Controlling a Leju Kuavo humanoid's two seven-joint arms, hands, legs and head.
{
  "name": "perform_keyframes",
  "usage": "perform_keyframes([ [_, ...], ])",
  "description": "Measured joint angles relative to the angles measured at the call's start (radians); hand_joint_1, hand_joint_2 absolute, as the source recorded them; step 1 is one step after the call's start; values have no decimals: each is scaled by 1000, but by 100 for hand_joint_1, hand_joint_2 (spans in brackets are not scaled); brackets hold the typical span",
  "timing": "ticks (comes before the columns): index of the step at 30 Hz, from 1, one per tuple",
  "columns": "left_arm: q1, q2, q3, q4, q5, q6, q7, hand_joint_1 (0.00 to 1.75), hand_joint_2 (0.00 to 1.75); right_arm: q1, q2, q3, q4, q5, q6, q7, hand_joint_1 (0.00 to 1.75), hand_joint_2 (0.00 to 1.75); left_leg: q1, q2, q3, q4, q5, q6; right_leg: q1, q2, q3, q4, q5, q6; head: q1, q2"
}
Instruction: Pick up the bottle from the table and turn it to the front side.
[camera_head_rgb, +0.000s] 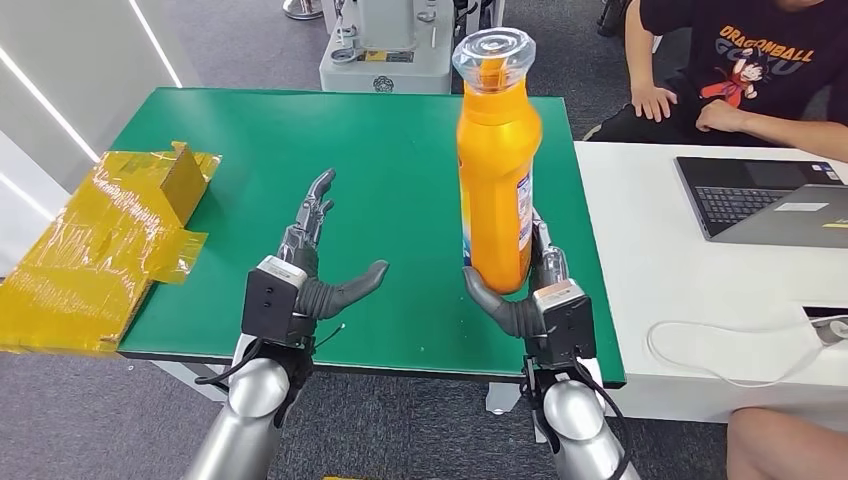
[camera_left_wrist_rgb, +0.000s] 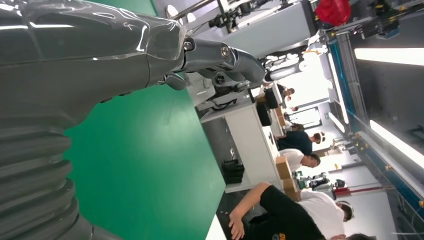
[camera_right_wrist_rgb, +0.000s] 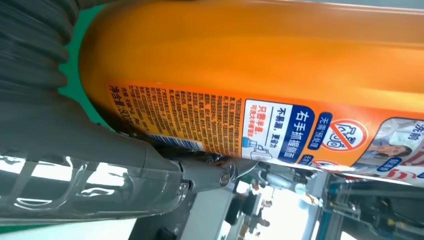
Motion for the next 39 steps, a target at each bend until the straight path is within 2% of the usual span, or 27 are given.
perform_keyframes([
  [9, -25, -1, 21, -2, -20, -14, 13, 0, 175, -4, 12, -16, 40, 5, 41, 17, 175, 175, 0, 0, 0, 0, 0, 0, 0, 0, 0, 0, 0, 0, 0, 0],
  [14, -45, 12, 43, -2, -30, -12, 18, 0, 175, 1, 14, -43, 110, 29, 83, 37, 175, 175, 0, 0, 0, 0, 0, 0, 0, 0, 0, 0, 0, 0, 0, 0],
  [28, -44, 20, 52, -2, -35, -11, 26, 0, 175, 10, 11, -53, 151, 43, 91, 39, 175, 175, 0, 0, 0, 0, 0, 0, 0, 0, 0, 0, 0, 0, 0, 0],
  [31, -44, 22, 52, -2, -1, -64, 37, 0, 175, 12, 5, -53, 158, 48, 87, 30, 175, 175, 0, 0, 0, 0, 0, 0, 0, 0, 0, 0, 0, 0, 0, 0],
  [34, -52, 27, 52, 4, 67, -172, 47, 0, 175, 14, -2, -53, 161, 47, 84, 19, 175, 175, 0, 0, 0, 0, 0, 0, 0, 0, 0, 0, 0, 0, 0, 0],
  [39, -117, 52, 60, 78, 157, -335, 52, 0, 175, 14, -13, -53, 161, 48, 80, 13, 175, 175, 0, 0, 0, 0, 0, 0, 0, 0, 0, 0, 0, 0, 0, 0],
])
